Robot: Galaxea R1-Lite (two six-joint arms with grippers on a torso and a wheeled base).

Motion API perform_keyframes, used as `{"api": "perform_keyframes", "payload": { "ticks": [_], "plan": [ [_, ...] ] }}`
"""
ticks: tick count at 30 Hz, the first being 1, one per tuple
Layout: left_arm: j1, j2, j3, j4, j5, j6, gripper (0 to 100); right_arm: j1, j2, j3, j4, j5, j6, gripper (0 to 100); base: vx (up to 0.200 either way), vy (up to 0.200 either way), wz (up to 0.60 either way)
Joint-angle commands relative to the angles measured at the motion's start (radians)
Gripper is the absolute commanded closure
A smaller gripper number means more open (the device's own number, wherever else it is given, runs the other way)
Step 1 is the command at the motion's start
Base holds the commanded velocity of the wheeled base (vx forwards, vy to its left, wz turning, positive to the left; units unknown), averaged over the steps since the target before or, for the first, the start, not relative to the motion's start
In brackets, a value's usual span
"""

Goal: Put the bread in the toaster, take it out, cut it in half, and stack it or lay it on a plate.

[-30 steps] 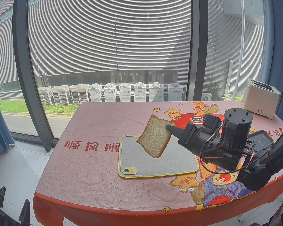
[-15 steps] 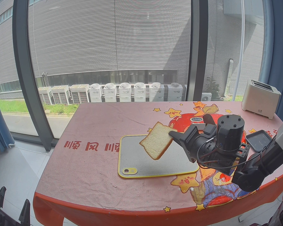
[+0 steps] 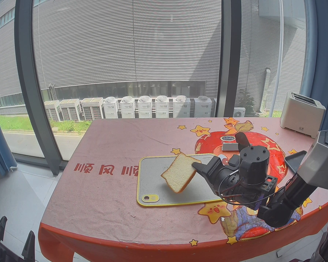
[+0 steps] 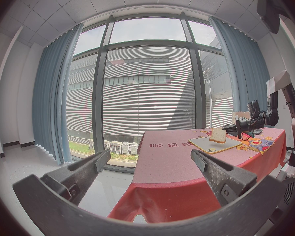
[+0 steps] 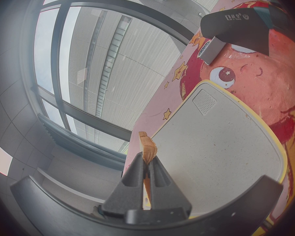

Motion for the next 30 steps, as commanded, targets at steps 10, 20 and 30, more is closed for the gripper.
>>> {"api": "perform_keyframes", "payload": {
  "ticks": [10, 20, 30],
  "plan": [
    [0.0, -0.016, 0.018, 0.0, 0.0, 0.0, 0, -0.003, 0.018, -0.005, 0.001, 0.0, -0.047, 100, 0.0, 0.0, 0.0],
    [0.0, -0.016, 0.018, 0.0, 0.0, 0.0, 0, 0.003, 0.021, 0.0, 0.016, -0.02, -0.116, 0, 0.0, 0.0, 0.0],
    [0.0, -0.016, 0.018, 0.0, 0.0, 0.0, 0, 0.015, -0.013, -0.077, 0.206, -0.069, -0.174, 0, 0.0, 0.0, 0.0]
  ]
}}
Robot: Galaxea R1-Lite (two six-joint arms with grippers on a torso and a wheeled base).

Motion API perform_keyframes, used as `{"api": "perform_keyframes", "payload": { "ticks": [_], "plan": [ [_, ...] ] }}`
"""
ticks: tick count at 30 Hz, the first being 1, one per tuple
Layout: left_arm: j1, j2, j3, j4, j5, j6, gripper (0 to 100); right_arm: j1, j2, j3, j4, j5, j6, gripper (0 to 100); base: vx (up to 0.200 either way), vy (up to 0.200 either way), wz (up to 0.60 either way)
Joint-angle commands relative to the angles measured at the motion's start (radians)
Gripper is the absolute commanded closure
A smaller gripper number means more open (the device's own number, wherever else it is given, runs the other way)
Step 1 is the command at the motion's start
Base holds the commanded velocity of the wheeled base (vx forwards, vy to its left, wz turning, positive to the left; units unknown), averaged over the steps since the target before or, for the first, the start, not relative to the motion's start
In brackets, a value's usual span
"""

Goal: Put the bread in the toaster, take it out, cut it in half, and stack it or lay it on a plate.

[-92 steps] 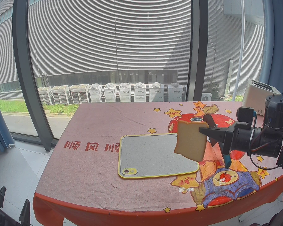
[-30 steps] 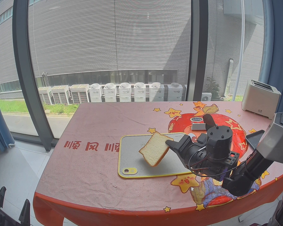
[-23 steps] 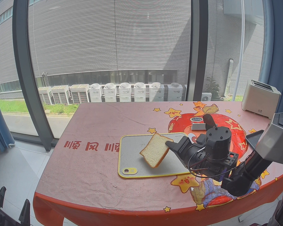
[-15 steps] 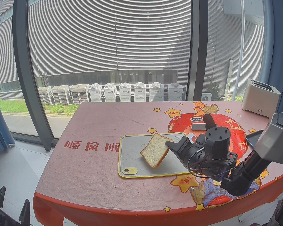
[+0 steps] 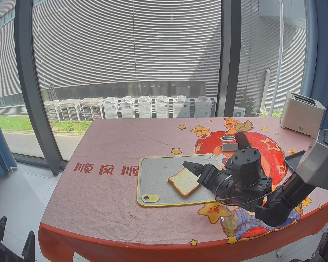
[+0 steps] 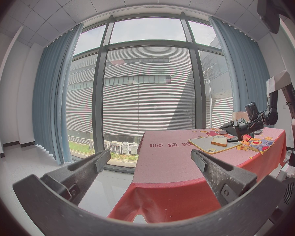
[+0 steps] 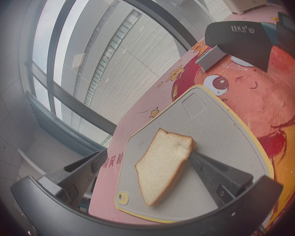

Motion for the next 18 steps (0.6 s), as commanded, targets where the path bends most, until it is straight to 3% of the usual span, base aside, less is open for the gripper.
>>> {"api": "perform_keyframes", "payload": {
  "ticks": [1, 10, 18],
  "plan": [
    [0.0, -0.016, 0.018, 0.001, 0.0, 0.0, 0, 0.003, -0.028, -0.061, 0.077, -0.022, -0.007, 0, 0.0, 0.0, 0.0],
    [0.0, -0.016, 0.018, 0.001, 0.0, 0.0, 0, 0.01, -0.112, -0.156, 0.293, -0.026, -0.007, 0, 0.0, 0.0, 0.0],
    [0.0, -0.016, 0.018, -0.001, 0.0, 0.0, 0, 0.022, -0.18, -0.156, 0.448, -0.028, -0.005, 0, 0.0, 0.0, 0.0]
  ]
}}
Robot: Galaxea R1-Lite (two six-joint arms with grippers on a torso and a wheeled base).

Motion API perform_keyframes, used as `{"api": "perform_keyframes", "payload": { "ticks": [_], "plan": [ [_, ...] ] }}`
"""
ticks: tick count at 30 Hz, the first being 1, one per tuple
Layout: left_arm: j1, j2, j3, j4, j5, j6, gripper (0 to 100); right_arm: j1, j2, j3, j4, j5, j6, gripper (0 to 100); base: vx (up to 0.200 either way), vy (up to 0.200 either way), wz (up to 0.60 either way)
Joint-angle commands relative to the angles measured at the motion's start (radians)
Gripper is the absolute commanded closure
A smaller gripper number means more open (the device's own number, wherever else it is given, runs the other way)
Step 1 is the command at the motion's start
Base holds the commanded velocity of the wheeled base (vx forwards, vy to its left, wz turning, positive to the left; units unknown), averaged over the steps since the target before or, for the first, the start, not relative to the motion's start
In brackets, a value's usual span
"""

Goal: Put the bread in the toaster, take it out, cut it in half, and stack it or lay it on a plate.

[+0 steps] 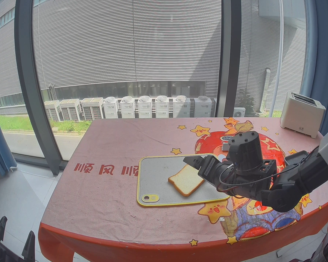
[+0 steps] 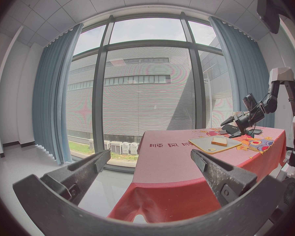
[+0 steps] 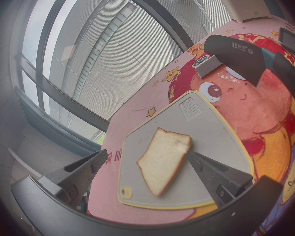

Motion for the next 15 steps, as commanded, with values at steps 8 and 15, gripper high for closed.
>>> {"api": "perform_keyframes", "payload": {
  "ticks": [8, 15],
  "plan": [
    [0.0, -0.016, 0.018, 0.001, 0.0, 0.0, 0, 0.014, -0.158, 0.017, 0.123, -0.002, 0.003, 0, 0.0, 0.0, 0.0],
    [0.0, -0.016, 0.018, -0.001, 0.0, 0.0, 0, 0.012, -0.273, 0.085, 0.123, -0.002, -0.074, 0, 0.0, 0.0, 0.0]
  ]
}}
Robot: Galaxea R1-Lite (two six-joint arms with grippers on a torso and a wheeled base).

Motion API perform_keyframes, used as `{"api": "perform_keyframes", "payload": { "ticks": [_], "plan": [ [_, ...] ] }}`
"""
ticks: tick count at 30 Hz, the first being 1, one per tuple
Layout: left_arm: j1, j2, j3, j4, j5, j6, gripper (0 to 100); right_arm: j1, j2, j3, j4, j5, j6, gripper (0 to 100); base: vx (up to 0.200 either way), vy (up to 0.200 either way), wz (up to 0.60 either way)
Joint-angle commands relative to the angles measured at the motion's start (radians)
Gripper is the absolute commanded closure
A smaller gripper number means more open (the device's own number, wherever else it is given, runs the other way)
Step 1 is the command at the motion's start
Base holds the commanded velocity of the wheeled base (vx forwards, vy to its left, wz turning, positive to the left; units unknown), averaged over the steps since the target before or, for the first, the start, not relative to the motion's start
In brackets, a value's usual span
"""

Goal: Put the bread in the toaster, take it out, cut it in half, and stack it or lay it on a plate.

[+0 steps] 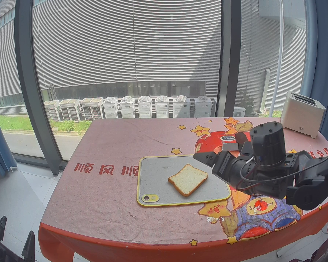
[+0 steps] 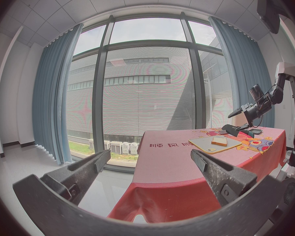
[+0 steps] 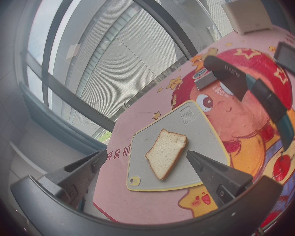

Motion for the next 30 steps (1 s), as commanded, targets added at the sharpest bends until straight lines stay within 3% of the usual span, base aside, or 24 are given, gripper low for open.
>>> {"api": "perform_keyframes", "payload": {
  "ticks": [1, 4, 5, 6, 9, 11, 13, 17, 23, 30],
  "plan": [
    [0.0, -0.016, 0.018, -0.001, 0.0, 0.0, 0, -0.003, -0.098, 0.047, -0.001, 0.0, -0.046, 0, 0.0, 0.0, 0.0],
    [0.0, -0.016, 0.018, -0.001, 0.0, 0.0, 0, -0.018, -0.128, 0.087, -0.007, -0.001, -0.145, 0, 0.0, 0.0, 0.0],
    [0.0, -0.016, 0.018, -0.001, 0.0, 0.0, 0, -0.018, -0.128, 0.089, -0.007, -0.001, -0.15, 0, 0.0, 0.0, 0.0],
    [0.0, -0.016, 0.018, -0.001, 0.0, 0.0, 0, -0.027, -0.138, 0.113, -0.016, -0.004, -0.214, 0, 0.0, 0.0, 0.0],
    [0.0, -0.016, 0.018, -0.001, 0.0, 0.0, 0, -0.029, -0.141, 0.138, -0.019, -0.017, -0.288, 0, 0.0, 0.0, 0.0],
    [0.0, -0.016, 0.018, 0.001, 0.0, 0.0, 0, -0.03, -0.151, 0.176, -0.021, -0.055, -0.395, 0, 0.0, 0.0, 0.0],
    [0.002, -0.016, 0.018, -0.001, 0.0, 0.0, 0, -0.027, -0.164, 0.202, -0.021, -0.058, -0.454, 0, 0.0, 0.0, 0.0],
    [0.0, -0.016, 0.018, -0.001, 0.0, 0.0, 0, -0.038, -0.178, 0.237, -0.033, -0.066, -0.544, 0, 0.0, 0.0, 0.0],
    [0.0, -0.016, 0.018, -0.001, 0.0, 0.0, 0, -0.047, -0.2, 0.271, -0.215, -0.07, -0.661, 0, 0.0, 0.0, 0.0],
    [0.0, -0.016, 0.018, -0.001, 0.0, 0.001, 0, -0.172, -0.192, 0.339, -0.341, -0.07, -0.788, 0, 0.0, 0.0, 0.0]
  ]
}}
